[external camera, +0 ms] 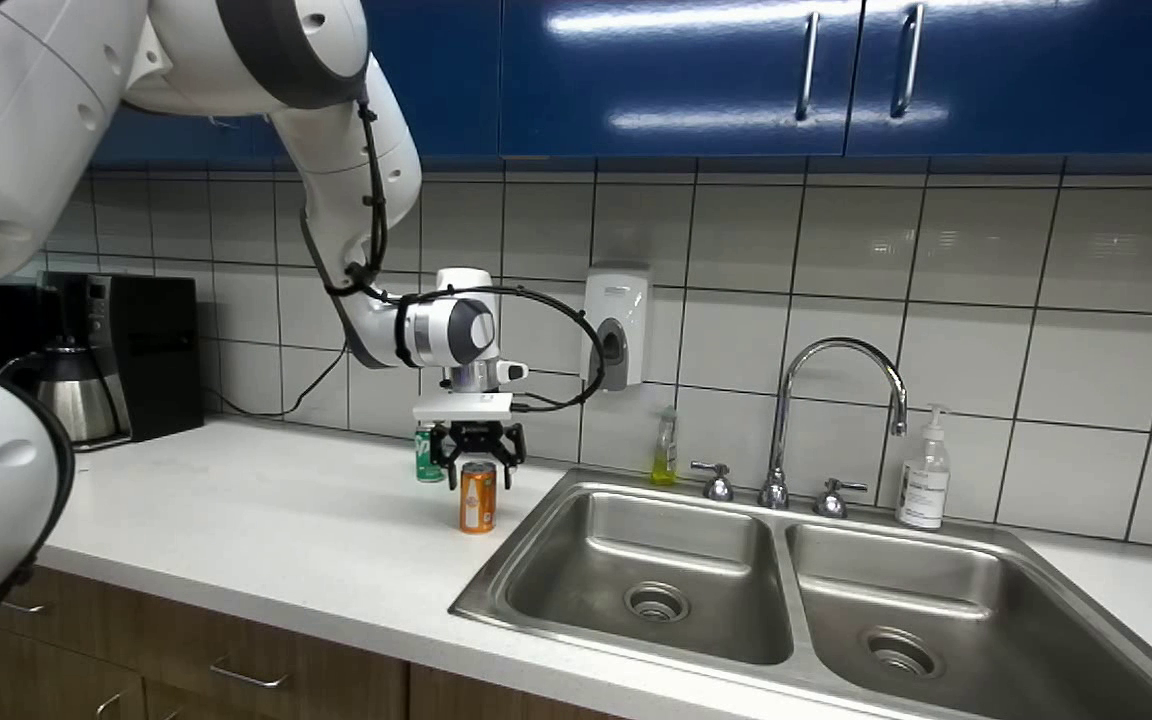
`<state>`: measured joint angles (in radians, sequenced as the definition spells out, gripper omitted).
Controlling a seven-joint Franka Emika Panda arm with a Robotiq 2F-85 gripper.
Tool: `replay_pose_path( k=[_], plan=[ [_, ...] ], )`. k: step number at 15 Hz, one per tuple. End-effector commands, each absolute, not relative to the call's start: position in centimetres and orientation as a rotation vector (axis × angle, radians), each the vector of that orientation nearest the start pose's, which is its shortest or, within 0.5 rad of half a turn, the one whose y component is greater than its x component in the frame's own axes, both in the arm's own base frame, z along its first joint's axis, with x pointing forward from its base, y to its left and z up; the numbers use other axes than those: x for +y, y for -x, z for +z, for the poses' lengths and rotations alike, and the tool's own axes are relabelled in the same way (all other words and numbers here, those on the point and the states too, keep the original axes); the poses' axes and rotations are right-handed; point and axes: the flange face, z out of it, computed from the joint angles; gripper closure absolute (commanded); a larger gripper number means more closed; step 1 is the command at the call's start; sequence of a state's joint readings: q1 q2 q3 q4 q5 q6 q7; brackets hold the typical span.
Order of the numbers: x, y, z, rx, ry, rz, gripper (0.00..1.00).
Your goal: Place the orange can in the left sink
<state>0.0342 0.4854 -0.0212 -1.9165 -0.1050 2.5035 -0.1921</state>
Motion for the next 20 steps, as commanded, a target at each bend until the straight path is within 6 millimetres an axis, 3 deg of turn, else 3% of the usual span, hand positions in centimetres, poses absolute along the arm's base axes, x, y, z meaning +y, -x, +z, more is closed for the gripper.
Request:
replay_pose_path(
  k=[1, 3, 5, 14, 20],
  plan=[
    [1.3, -64.8, 24.9, -0.455, 3.208, -0.170, 0.35],
    [1.5, -65.0, 24.9, -0.461, 3.213, -0.157, 0.53],
    [1.5, -65.1, 24.9, -0.457, 3.216, -0.149, 0.62],
    [1.9, -65.0, 24.8, -0.441, 3.224, -0.132, 0.62],
    [2.6, -64.9, 26.2, -0.424, 3.211, -0.158, 0.62]
  ],
)
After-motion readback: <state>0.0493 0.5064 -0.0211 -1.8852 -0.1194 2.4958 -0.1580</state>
